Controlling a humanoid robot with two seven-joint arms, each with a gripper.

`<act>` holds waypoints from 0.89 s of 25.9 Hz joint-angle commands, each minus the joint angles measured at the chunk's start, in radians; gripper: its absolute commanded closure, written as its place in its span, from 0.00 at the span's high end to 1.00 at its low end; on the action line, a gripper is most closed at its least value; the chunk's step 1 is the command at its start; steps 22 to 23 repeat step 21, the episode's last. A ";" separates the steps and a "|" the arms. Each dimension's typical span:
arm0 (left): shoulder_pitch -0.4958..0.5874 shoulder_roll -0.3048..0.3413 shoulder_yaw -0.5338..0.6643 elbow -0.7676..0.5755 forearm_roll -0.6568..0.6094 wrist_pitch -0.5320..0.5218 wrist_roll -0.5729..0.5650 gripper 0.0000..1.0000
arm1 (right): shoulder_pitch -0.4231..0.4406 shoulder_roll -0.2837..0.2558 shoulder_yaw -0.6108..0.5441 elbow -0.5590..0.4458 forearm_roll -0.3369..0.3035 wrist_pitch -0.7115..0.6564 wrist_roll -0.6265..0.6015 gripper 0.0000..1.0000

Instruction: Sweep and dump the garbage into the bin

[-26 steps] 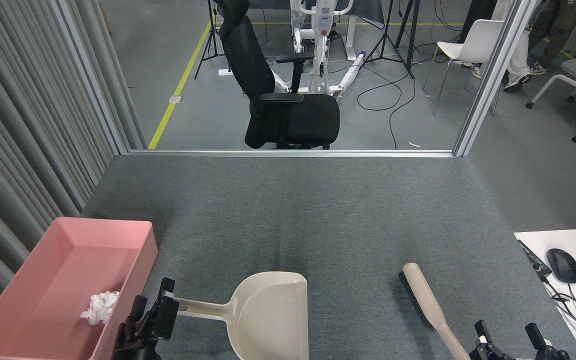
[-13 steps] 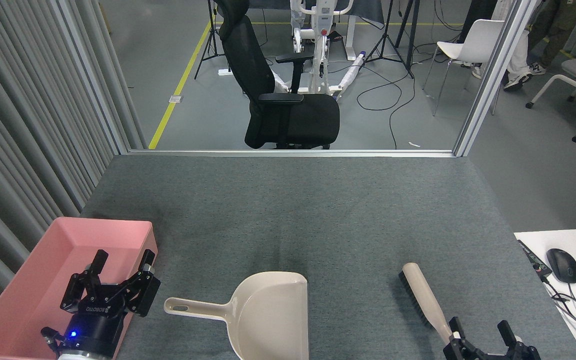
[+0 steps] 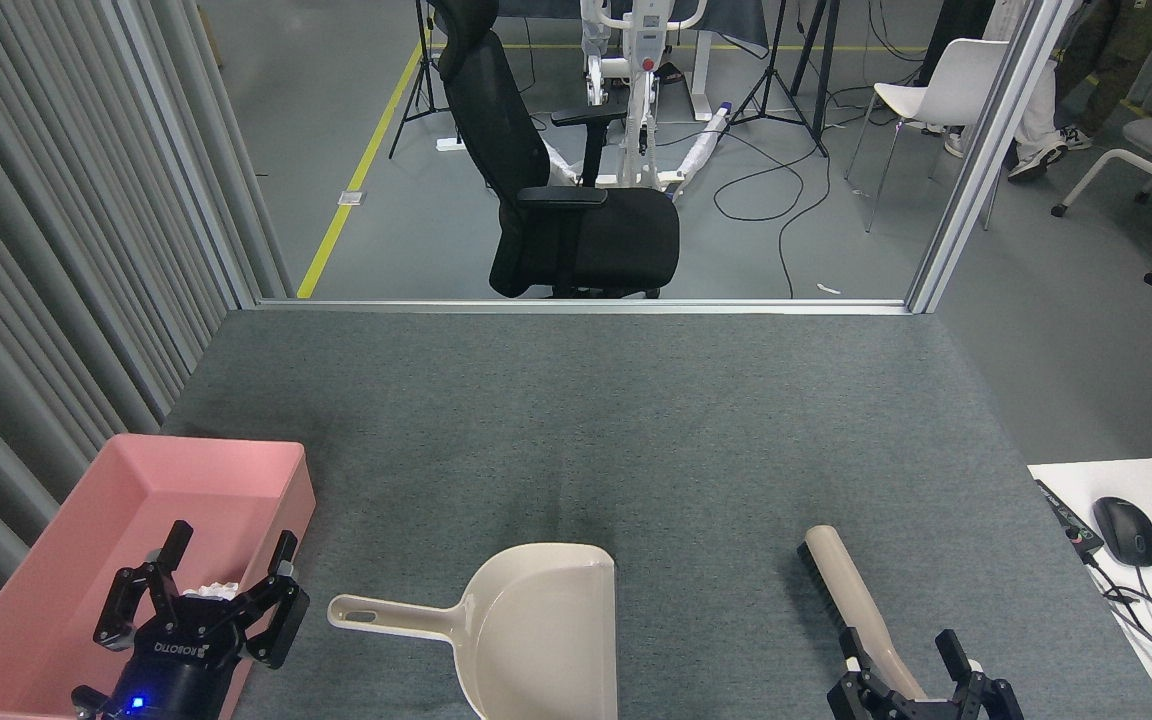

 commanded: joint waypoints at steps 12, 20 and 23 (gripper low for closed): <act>0.050 0.016 0.015 0.000 0.000 -0.127 0.056 1.00 | -0.045 0.041 -0.004 -0.004 0.085 -0.048 -0.112 0.99; 0.058 0.005 0.033 0.000 0.012 -0.124 0.003 1.00 | -0.054 0.052 -0.002 -0.002 0.168 -0.050 -0.123 0.99; 0.058 0.002 0.042 0.000 0.018 -0.124 0.002 1.00 | -0.054 0.053 -0.004 -0.002 0.168 -0.051 -0.123 0.99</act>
